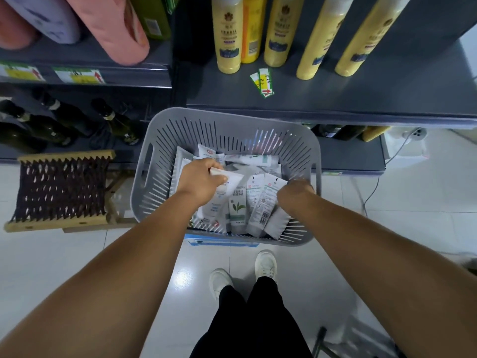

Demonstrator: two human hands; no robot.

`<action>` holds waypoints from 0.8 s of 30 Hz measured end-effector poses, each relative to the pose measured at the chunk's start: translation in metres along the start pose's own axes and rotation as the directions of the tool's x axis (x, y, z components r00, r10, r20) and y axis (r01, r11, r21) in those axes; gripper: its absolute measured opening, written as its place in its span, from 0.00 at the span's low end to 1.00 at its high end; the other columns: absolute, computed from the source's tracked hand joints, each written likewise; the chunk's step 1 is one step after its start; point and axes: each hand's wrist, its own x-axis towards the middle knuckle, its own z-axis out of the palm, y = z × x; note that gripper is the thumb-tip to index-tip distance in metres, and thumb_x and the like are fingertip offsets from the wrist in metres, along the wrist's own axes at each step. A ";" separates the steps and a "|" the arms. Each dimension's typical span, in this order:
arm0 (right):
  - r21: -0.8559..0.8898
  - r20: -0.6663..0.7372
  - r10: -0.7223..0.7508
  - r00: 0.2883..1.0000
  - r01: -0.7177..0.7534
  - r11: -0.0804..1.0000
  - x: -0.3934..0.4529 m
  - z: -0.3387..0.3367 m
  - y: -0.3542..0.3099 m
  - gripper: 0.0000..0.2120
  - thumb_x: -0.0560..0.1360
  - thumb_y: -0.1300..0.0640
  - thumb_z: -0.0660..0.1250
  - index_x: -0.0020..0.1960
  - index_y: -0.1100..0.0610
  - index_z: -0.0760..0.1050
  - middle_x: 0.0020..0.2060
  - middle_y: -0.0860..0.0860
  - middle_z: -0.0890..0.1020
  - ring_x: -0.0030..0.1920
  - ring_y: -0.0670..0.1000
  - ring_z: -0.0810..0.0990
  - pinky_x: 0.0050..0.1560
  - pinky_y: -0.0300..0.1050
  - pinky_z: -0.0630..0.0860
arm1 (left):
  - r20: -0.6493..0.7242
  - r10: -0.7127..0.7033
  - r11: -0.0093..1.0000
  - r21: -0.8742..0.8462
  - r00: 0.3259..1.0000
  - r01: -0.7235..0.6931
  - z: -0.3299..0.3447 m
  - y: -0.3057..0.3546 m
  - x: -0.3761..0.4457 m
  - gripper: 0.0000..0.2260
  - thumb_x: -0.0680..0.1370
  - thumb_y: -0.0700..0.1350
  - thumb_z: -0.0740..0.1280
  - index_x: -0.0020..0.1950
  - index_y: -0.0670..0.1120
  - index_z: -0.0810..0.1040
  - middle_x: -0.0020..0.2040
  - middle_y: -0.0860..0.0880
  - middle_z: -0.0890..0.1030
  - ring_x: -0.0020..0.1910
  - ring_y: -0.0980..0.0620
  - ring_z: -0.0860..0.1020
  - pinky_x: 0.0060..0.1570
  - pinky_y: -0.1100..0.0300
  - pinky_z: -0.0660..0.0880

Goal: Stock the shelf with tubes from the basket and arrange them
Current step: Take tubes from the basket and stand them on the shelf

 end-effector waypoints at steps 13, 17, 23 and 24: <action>0.527 -0.309 -0.037 0.950 0.204 0.825 -0.020 -0.016 0.035 0.18 0.75 0.50 0.69 0.61 0.58 0.77 0.59 0.55 0.79 0.59 0.56 0.77 0.58 0.48 0.73 | -0.103 -0.058 0.986 -0.164 0.993 0.041 -0.016 0.009 -0.014 0.12 0.75 0.45 0.71 0.57 0.45 0.81 0.50 0.49 0.82 0.42 0.53 0.78 0.42 0.61 0.74; 0.617 -0.440 0.039 0.897 0.270 0.739 -0.039 -0.038 0.039 0.19 0.76 0.48 0.67 0.63 0.57 0.76 0.61 0.56 0.79 0.61 0.57 0.76 0.57 0.47 0.70 | -0.108 -0.065 0.976 -0.213 0.992 0.041 -0.025 0.024 -0.019 0.12 0.74 0.46 0.72 0.56 0.45 0.82 0.50 0.48 0.83 0.44 0.52 0.78 0.42 0.61 0.74; 0.743 -0.530 0.206 0.822 0.333 0.581 -0.082 -0.074 0.070 0.14 0.76 0.49 0.67 0.57 0.57 0.80 0.56 0.53 0.81 0.57 0.55 0.77 0.51 0.45 0.71 | -0.139 0.031 0.982 -0.179 0.990 -0.055 -0.060 0.070 -0.029 0.05 0.75 0.45 0.71 0.49 0.47 0.80 0.44 0.49 0.81 0.37 0.53 0.77 0.33 0.63 0.76; 0.752 -0.545 0.231 0.806 0.348 0.560 -0.093 -0.081 0.078 0.14 0.76 0.50 0.67 0.56 0.58 0.80 0.56 0.53 0.80 0.57 0.56 0.77 0.51 0.45 0.71 | -0.150 0.053 0.981 -0.178 0.987 -0.079 -0.068 0.080 -0.032 0.04 0.75 0.45 0.71 0.48 0.47 0.80 0.44 0.49 0.81 0.39 0.51 0.77 0.38 0.59 0.79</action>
